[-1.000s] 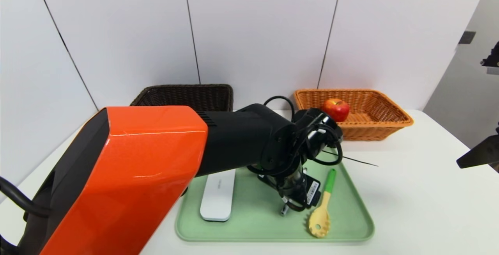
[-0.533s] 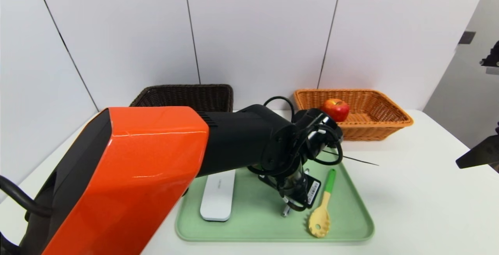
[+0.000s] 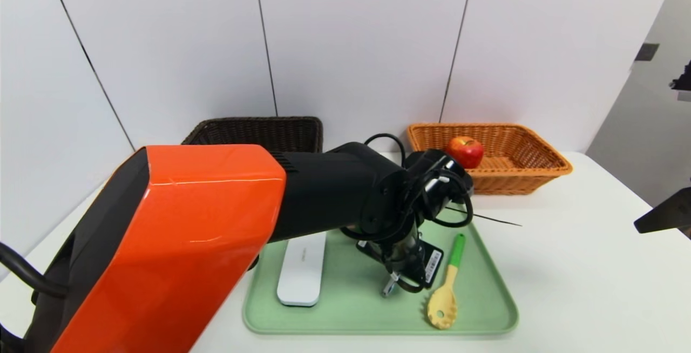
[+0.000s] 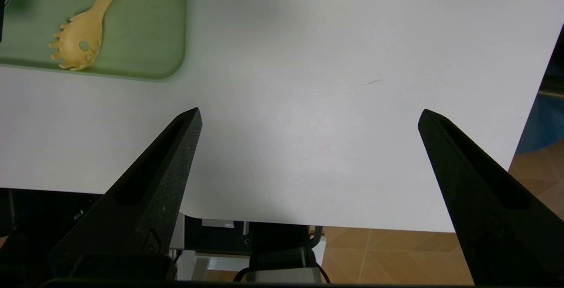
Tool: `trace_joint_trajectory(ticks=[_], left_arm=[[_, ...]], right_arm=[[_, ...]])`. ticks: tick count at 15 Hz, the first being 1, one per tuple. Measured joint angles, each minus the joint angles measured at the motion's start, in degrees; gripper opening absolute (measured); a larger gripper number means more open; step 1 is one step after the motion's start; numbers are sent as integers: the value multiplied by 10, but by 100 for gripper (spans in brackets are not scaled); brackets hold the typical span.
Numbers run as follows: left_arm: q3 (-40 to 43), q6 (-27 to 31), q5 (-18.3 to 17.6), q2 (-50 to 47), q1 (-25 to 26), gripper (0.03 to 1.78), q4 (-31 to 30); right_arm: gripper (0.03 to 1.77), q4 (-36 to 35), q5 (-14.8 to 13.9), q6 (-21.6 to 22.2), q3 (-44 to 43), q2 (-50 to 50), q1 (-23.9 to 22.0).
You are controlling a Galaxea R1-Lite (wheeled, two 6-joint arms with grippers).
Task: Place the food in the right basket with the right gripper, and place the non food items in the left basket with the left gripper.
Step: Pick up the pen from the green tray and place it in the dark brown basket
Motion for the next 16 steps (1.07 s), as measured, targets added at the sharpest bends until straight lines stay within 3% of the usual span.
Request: trace_joint_trajectory(ticks=[5, 10, 13, 16], left_arm=[[-1, -9, -74, -66, -9, 5, -4], [-1, -26, -84, -170, -3, 5, -45], [-1, -22, -83, -231, 61, 5, -44], [-1, -10, -88, -270, 166, 5, -44]], right_arm=[[169, 0, 2, 0, 6, -5, 0], [169, 0, 3, 1, 20, -7, 0], [169, 0, 3, 1, 22, -7, 0], [169, 0, 3, 0, 22, -7, 0]])
